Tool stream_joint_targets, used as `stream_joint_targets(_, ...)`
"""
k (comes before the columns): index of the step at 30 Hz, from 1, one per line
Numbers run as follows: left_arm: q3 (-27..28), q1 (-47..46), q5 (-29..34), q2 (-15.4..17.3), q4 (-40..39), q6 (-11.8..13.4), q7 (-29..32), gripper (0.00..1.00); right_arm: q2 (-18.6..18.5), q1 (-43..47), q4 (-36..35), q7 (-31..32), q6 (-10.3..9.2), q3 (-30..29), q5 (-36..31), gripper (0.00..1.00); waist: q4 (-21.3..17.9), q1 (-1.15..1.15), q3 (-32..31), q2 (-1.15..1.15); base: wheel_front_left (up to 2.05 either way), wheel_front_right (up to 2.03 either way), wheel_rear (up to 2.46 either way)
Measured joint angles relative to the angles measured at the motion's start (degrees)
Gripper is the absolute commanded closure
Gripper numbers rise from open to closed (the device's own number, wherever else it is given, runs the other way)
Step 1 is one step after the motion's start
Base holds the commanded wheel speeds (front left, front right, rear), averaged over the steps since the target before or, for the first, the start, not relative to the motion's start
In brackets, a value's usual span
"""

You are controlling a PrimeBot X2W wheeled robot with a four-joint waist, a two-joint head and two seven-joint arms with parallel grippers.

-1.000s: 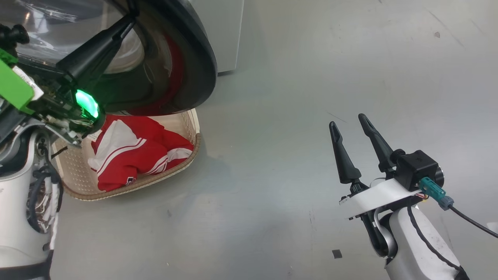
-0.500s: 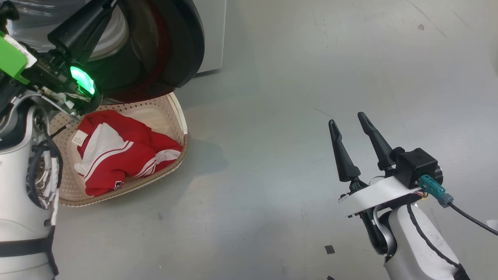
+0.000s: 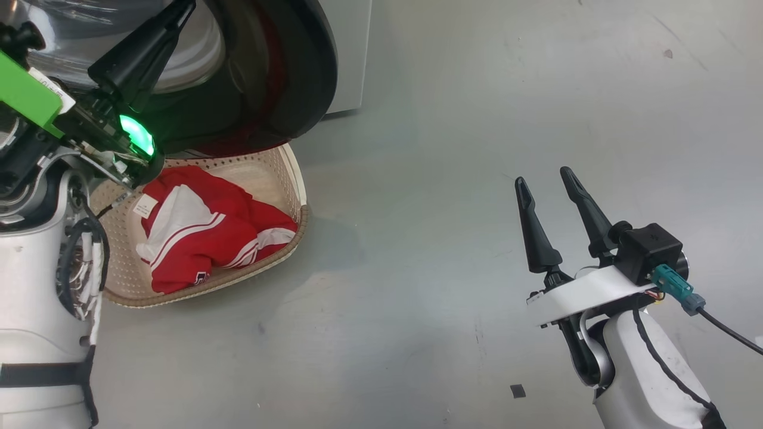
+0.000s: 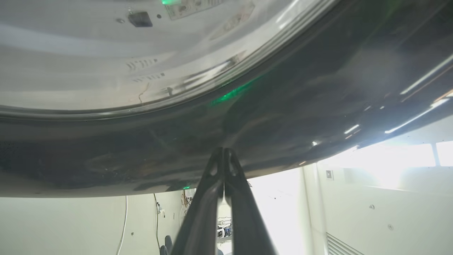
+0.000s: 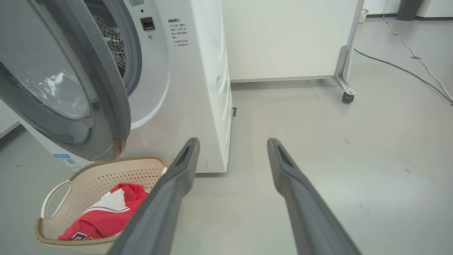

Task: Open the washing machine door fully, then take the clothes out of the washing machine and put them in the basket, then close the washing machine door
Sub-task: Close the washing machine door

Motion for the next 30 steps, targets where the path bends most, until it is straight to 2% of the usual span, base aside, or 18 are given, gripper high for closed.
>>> stream_joint_targets(6,0.2,1.49,-0.2,-1.41,1.4,-1.2,0.05,1.0,0.02,0.02,0.05,0.0,0.0,-0.69,-0.09,0.0,1.9,0.0,-0.85,0.0,0.0,0.0,0.0)
stream_joint_targets(15,2.38,8.67,-1.82,-3.48,2.86,-2.89,0.34,1.0,0.01,0.27,0.6,0.0,0.0,-1.04,-0.52,0.0,4.85,0.0,-2.71,0.0,0.0,0.0,0.0)
stream_joint_targets(16,2.76,9.57,-1.82,-3.57,2.92,-2.94,0.33,0.97,0.02,0.33,0.7,0.0,0.0,-1.05,-0.52,0.0,5.12,0.0,-2.99,0.0,0.0,0.0,0.0)
stream_joint_targets(17,3.35,10.57,-1.88,-3.67,2.93,-2.97,0.11,0.88,0.01,0.41,0.8,0.0,0.0,-1.04,-0.52,0.0,5.38,-0.01,-3.29,0.0,0.0,0.0,0.0)
stream_joint_targets(19,4.25,12.57,-2.7,-3.88,2.98,-3.09,-0.01,0.78,0.02,0.82,0.91,0.0,0.0,-1.09,-0.53,0.0,5.85,-0.01,-3.92,0.0,0.0,0.0,0.0)
stream_joint_targets(20,4.47,13.58,-2.71,-4.03,3.0,-3.41,-0.07,0.62,0.02,1.1,0.98,0.0,0.0,-1.16,-0.53,0.0,6.1,-0.01,-4.25,0.0,0.0,0.0,0.0)
stream_joint_targets(21,4.81,14.54,-2.77,-4.27,2.98,-3.41,-0.08,0.52,0.01,1.34,1.14,0.0,0.0,-1.22,-0.54,0.0,6.34,0.0,-4.57,0.0,0.0,0.0,0.0)
stream_joint_targets(22,5.22,15.47,-2.8,-4.57,2.96,-3.41,-0.24,0.3,0.01,1.51,1.31,0.0,-0.01,-1.29,-0.55,0.0,6.59,-0.01,-4.9,0.0,0.0,0.0,0.0)
stream_joint_targets(23,5.32,16.88,-2.78,-4.76,2.93,-3.41,-0.76,0.0,0.01,1.92,1.32,0.0,-0.01,-1.77,-0.63,0.0,7.17,-0.01,-5.45,0.0,0.0,0.0,0.0)
stream_joint_targets(30,9.22,21.9,-2.76,-5.37,1.22,-3.42,-3.05,0.0,0.02,2.64,1.98,0.0,-0.01,-1.78,-0.99,0.0,8.84,-0.01,-7.61,0.0,0.0,0.0,0.0)
